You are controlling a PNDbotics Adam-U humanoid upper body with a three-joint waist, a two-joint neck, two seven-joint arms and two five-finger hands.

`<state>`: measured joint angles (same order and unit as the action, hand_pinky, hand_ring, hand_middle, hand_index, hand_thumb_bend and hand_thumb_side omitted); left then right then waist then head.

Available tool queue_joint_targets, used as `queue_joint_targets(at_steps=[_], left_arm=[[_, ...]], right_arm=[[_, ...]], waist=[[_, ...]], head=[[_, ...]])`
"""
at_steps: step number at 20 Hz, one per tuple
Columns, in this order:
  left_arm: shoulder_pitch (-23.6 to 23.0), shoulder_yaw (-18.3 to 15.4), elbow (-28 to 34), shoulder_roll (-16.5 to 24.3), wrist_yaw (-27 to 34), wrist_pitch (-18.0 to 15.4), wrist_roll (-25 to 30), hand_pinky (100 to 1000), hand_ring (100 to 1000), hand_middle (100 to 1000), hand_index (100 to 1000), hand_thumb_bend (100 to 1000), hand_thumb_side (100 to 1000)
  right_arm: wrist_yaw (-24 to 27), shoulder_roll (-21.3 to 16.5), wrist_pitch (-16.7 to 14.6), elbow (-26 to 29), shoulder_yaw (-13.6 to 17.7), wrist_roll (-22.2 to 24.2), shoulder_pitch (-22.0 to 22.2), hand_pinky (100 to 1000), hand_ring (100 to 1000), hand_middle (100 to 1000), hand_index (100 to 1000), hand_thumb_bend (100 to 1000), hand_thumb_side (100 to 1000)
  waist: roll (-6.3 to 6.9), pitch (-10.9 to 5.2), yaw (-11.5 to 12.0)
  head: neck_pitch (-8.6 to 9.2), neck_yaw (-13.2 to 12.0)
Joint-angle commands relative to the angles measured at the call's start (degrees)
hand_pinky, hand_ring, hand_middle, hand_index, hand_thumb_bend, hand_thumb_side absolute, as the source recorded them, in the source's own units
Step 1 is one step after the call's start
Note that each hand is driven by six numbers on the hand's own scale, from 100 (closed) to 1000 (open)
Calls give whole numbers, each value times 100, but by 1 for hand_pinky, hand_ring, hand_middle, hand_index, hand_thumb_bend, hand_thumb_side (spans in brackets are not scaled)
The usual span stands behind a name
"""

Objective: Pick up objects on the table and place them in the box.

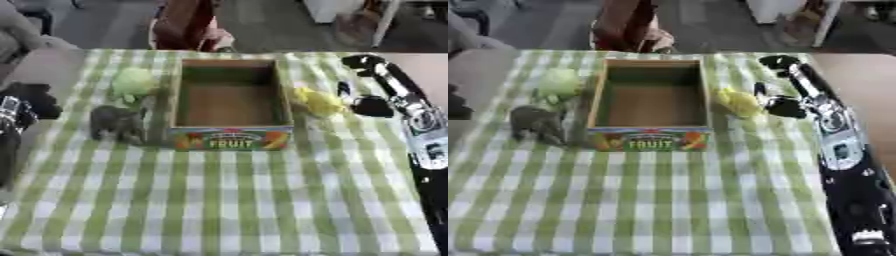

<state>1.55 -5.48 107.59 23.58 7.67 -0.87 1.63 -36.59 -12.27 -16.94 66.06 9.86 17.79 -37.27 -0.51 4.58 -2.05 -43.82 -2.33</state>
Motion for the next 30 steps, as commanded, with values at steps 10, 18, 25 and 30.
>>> queue_joint_targets(at_steps=[10, 18, 25, 30], left_arm=[[415, 22, -407, 900, -388, -159, 137, 685, 629, 588, 740, 100, 702], [1164, 650, -1464, 2014, -1081, -423, 795, 739, 718, 672, 813, 100, 445], [2161, 1327, -2449, 2863, -1720, -944, 1434, 771, 769, 736, 856, 433, 449], [2808, 1641, -3186, 2765, -2180, -1403, 1894, 770, 770, 741, 859, 418, 342]], right_arm=[[208, -93, 30, 285, -12, 38, -77, 863, 895, 824, 873, 100, 140], [259, -86, 18, 328, -65, 100, -87, 862, 895, 823, 873, 100, 141], [280, -34, -16, 311, -123, 159, -132, 862, 894, 823, 873, 100, 141], [290, -10, -22, 305, -136, 174, -146, 862, 894, 822, 873, 100, 140]], waist=[[22, -87, -25], [64, -96, -98], [51, -92, -205], [46, -103, -213]], head=[[-30, 23], [-30, -13], [-30, -82], [-30, -85]])
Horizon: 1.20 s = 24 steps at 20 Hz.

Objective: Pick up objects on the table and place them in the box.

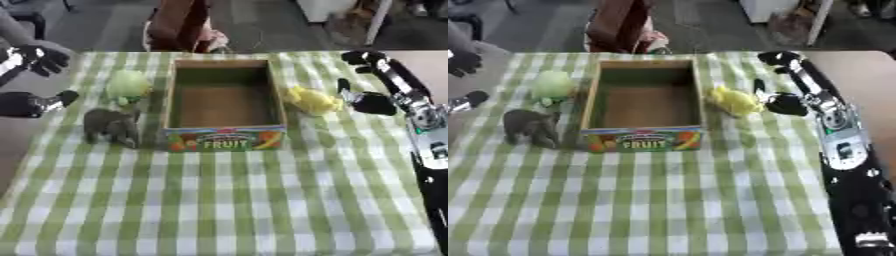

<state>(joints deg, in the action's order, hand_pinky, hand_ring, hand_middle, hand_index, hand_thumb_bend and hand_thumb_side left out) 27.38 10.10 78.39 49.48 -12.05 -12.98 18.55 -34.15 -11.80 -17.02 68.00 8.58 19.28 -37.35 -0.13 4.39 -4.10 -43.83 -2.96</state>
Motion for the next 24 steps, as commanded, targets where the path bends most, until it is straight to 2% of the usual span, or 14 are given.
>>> queue_joint_targets(at_steps=[1, 4, 10, 24], left_arm=[[318, 132, -409, 125, -296, -280, 290, 769, 770, 741, 859, 409, 324], [538, 188, -791, -73, -569, -502, 563, 767, 768, 739, 854, 394, 292], [737, 23, -1178, -472, -1178, -741, 1121, 763, 764, 728, 849, 382, 291], [732, 51, -1653, -1043, -2690, -1139, 1034, 753, 738, 705, 836, 375, 325]], right_arm=[[49, -49, -14, 112, -11, 29, -138, 862, 894, 822, 873, 100, 141], [55, -32, -16, 110, -24, 46, -137, 862, 894, 822, 873, 100, 142], [76, -16, -12, 112, -31, 61, -134, 861, 894, 822, 873, 100, 136], [87, 16, -2, 109, -47, 80, -130, 861, 894, 821, 873, 100, 144]], waist=[[7, -87, -12], [1, -88, -30], [1, -84, -80], [-10, -79, -143]], head=[[-29, -25], [-29, -27], [-29, -40], [-29, -54]])
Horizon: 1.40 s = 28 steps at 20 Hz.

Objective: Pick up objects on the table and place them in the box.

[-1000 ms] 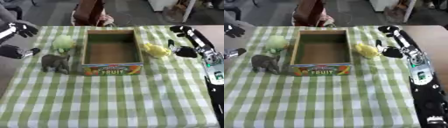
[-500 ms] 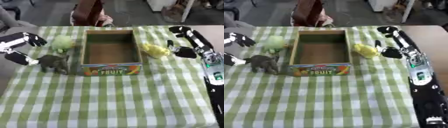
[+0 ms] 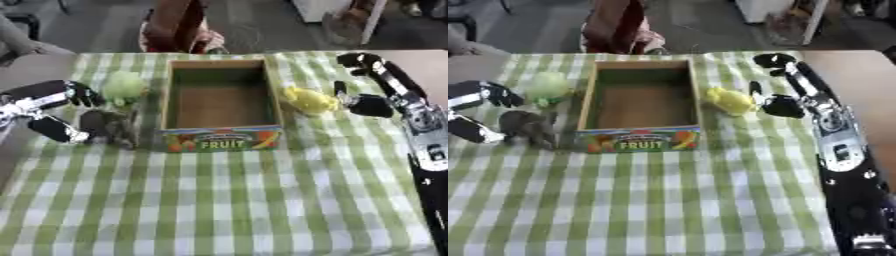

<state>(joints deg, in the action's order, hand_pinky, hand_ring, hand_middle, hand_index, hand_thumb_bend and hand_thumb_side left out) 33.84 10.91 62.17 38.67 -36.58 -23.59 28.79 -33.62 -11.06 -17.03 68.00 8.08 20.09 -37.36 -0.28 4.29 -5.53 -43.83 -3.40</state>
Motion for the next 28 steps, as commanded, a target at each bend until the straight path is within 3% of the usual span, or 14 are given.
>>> queue_joint_targets(at_steps=[1, 6, 7, 8, 9, 15, 23, 28], left_arm=[[78, -33, -64, 2, -347, -110, 4, 749, 726, 692, 831, 366, 318], [40, -58, -229, -124, -815, -286, -60, 720, 642, 617, 795, 277, 224], [40, -70, -253, -134, -856, -309, -80, 709, 619, 593, 779, 237, 180], [42, -92, -263, -139, -871, -313, -128, 691, 586, 557, 747, 136, 180], [44, -117, -262, -140, -868, -300, -200, 675, 558, 527, 725, 100, 191], [71, -239, -90, -112, -514, -169, -611, 648, 501, 459, 660, 100, 235], [416, -454, 513, 1, 327, -11, -478, 649, 486, 438, 637, 100, 253], [778, -438, 579, -80, 853, 164, -472, 652, 490, 436, 633, 100, 256]], right_arm=[[34, -58, -1, 107, 3, -1, -129, 861, 894, 821, 873, 100, 144], [30, -59, 4, 96, 11, -15, -132, 861, 894, 821, 873, 100, 144], [30, -60, 6, 93, 12, -19, -132, 861, 894, 821, 873, 100, 144], [30, -61, 7, 91, 14, -21, -132, 861, 894, 821, 873, 100, 144], [30, -61, 9, 89, 15, -24, -131, 861, 894, 821, 873, 100, 144], [27, -66, 16, 84, 21, -34, -130, 861, 894, 821, 873, 100, 145], [11, -57, 15, 65, 11, -38, -130, 862, 894, 820, 873, 100, 148], [8, 31, -22, 55, -57, 14, -139, 862, 894, 820, 873, 100, 150]], waist=[[2, -68, -1], [-12, -65, -2], [-14, -65, -1], [-17, -66, 0], [-19, -67, 1], [-25, -73, 10], [-26, -96, -9], [-38, -126, -114]], head=[[-29, -7], [-29, -5], [-29, -4], [-29, -3], [-29, 1], [-29, 15], [-29, -5], [-29, -86]])
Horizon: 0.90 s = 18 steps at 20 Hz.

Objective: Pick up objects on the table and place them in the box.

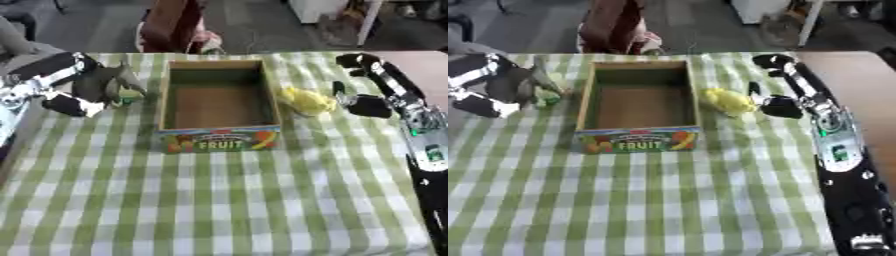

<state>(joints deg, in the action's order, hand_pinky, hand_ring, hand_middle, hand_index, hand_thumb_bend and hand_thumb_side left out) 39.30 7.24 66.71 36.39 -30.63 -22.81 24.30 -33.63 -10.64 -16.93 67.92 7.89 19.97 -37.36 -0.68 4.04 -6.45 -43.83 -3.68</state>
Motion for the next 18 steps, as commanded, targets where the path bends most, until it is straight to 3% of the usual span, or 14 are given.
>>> queue_joint_targets(at_steps=[1, 9, 18], left_arm=[[318, -48, 71, 82, 336, 114, -51, 654, 494, 439, 635, 100, 256], [804, 207, -315, -621, 160, -116, -450, 669, 512, 457, 646, 100, 259], [832, 486, -551, -1161, -500, -530, -703, 694, 566, 510, 696, 100, 237]], right_arm=[[7, 14, -47, 58, -64, 46, -144, 862, 894, 820, 873, 100, 151], [22, 178, -159, 77, -205, 160, -199, 861, 894, 819, 872, 100, 152], [128, 223, -206, 161, -281, 246, -242, 862, 894, 818, 872, 100, 153]], waist=[[1, -107, -54], [-3, -54, -361], [-9, 36, -592]], head=[[-29, -86], [-29, -280], [-29, -392]])
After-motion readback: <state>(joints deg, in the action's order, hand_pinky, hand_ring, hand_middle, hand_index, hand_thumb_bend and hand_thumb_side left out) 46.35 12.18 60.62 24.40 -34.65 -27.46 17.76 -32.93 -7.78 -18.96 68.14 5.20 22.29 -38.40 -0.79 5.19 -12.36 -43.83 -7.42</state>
